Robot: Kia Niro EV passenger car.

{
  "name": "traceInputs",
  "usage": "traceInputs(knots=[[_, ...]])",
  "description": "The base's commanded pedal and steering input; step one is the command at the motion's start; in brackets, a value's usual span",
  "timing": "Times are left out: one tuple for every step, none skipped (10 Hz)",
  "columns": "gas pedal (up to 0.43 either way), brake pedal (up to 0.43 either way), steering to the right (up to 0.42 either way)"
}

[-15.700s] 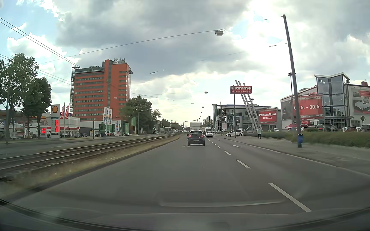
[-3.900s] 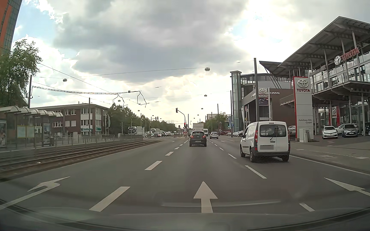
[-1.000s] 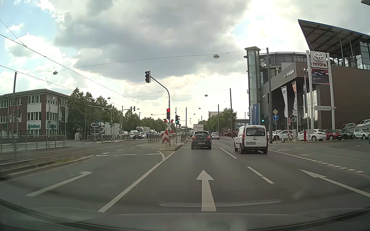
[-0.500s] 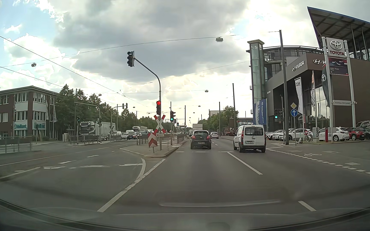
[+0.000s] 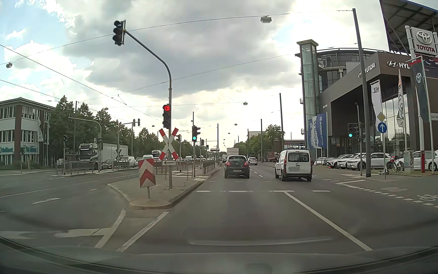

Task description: Follow the waypoints while adhering to traffic rules and regulations

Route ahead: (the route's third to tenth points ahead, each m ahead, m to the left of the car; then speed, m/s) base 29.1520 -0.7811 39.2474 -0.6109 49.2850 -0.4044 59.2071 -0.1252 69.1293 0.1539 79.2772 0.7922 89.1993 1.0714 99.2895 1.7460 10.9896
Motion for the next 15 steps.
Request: traceInputs(knots=[[0.008, 0.037, 0.0], [0.008, 0.03, 0.0], [0.02, 0.03, 0.0], [0.02, 0.03, 0.0], [0.02, 0.03, 0.0], [0.028, 0.03, 0.0], [0.039, 0.03, 0.0], [0.039, 0.03, 0.0], [0.039, 0.03, 0.0], [0.059, 0.03, 0.0], [0.067, 0.03, 0.0], [0.067, 0.03, 0.0], [0.067, 0.03, 0.0], [0.067, 0.03, -0.001], [0.079, 0.03, -0.001]])
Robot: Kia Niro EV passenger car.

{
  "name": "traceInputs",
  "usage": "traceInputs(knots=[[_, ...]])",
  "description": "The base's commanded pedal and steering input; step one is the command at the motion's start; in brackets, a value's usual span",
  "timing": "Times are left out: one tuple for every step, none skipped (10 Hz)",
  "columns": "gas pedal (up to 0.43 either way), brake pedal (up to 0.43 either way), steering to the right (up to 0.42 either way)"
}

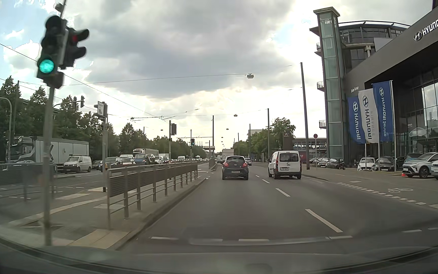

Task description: Follow the waypoints while adhering to traffic rules and regulations

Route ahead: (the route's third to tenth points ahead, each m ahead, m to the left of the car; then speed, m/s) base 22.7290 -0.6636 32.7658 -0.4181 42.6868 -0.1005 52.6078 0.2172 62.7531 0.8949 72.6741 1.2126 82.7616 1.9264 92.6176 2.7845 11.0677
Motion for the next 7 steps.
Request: traceInputs(knots=[[0.079, 0.03, -0.001], [0.079, 0.03, -0.001], [0.079, 0.03, -0.001], [0.079, 0.03, -0.002], [0.079, 0.03, -0.003], [0.079, 0.03, -0.006], [0.079, 0.03, -0.007]])
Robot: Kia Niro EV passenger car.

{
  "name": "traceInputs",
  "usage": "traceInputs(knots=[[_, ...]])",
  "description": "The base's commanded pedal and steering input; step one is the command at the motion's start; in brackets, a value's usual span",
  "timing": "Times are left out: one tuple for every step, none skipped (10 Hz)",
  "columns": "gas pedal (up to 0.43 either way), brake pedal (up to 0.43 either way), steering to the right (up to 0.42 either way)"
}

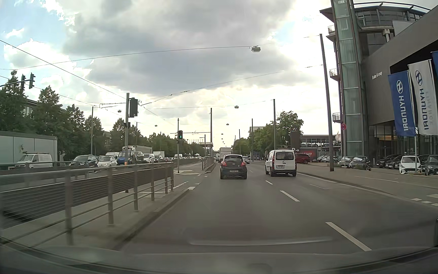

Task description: Follow the waypoints while adhering to traffic rules and regulations

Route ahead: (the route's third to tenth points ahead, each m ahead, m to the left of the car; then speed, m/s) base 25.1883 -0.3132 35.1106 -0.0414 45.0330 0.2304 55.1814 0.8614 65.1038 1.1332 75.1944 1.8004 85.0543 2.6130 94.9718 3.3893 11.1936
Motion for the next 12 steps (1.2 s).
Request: traceInputs(knots=[[0.079, 0.03, -0.007], [0.067, 0.03, -0.007], [0.067, 0.03, -0.007], [0.067, 0.03, -0.007], [0.067, 0.03, -0.007], [0.067, 0.03, -0.006], [0.067, 0.037, -0.005], [0.067, 0.03, -0.005], [0.067, 0.03, -0.005], [0.067, 0.03, -0.005], [0.047, 0.03, -0.005], [0.039, 0.03, -0.005]])
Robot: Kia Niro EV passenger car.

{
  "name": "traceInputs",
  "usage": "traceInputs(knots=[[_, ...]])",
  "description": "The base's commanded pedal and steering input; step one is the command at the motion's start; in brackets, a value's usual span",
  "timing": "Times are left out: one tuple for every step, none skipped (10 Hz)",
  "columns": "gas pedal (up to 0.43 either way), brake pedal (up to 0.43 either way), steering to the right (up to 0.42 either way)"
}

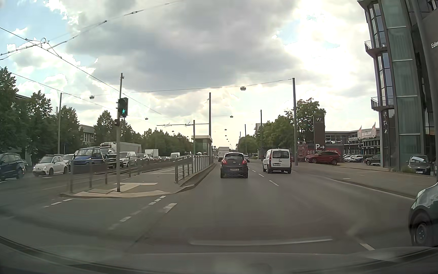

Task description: Follow the waypoints while adhering to traffic rules and regulations

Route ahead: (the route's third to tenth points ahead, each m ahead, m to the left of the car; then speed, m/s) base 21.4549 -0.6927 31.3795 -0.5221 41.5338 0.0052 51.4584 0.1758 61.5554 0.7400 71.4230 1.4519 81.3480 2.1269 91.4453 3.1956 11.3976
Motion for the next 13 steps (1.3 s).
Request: traceInputs(knots=[[0.039, 0.03, -0.005], [0.028, 0.03, -0.005], [0.008, 0.03, -0.005], [0.0, 0.03, -0.005], [0.0, 0.03, -0.005], [0.0, 0.03, -0.005], [0.0, 0.03, -0.005], [0.0, 0.03, -0.005], [0.0, 0.03, -0.005], [0.0, 0.03, -0.005], [0.0, 0.03, -0.005], [0.0, 0.03, -0.005], [0.0, 0.03, -0.005]])
